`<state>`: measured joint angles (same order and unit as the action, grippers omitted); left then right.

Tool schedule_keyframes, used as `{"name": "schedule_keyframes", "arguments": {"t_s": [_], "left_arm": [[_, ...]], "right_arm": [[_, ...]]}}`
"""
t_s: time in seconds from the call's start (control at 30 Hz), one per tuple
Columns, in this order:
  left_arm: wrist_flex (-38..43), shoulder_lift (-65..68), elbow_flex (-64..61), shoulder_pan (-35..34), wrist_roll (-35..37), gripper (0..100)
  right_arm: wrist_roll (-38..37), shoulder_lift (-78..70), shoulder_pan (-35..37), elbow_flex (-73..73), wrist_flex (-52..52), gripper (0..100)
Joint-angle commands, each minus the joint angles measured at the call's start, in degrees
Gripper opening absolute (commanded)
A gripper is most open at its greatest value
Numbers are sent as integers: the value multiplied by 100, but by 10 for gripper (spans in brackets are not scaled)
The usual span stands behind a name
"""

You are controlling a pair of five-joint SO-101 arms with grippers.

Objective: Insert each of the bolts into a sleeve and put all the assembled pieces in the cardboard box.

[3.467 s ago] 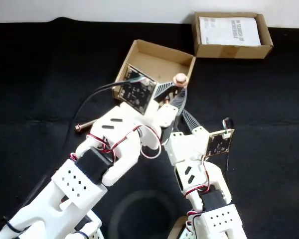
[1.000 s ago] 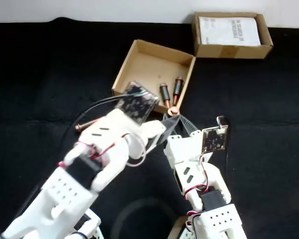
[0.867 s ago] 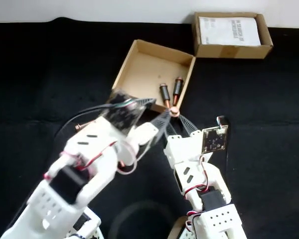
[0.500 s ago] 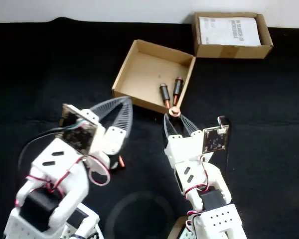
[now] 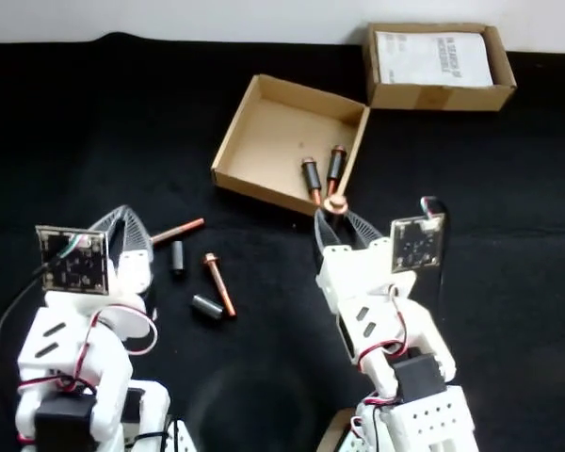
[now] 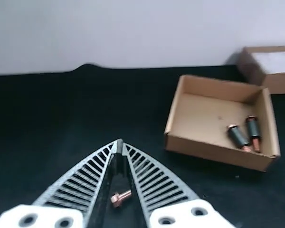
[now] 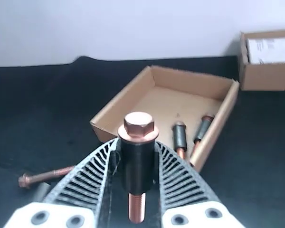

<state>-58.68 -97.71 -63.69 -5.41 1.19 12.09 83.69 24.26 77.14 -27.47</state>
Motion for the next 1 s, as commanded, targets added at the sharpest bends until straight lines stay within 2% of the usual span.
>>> {"name": "schedule_keyframes", "arguments": {"t_s": [0.0,0.13,0.77,0.97], "left_arm": [[9,-708,-690,-435,-35,9],[18,-593,-1051,-822,-9,9],[18,-585,-3011,-2114,-26,9],[-18,-585,-3345,-2334,-26,9]], "right_arm": [[-9,-31,224,-919,-382,6],[0,-769,233,-1701,-549,6],[-9,-6545,224,-6220,-549,6],[-35,-8066,224,-7398,-673,6]]}}
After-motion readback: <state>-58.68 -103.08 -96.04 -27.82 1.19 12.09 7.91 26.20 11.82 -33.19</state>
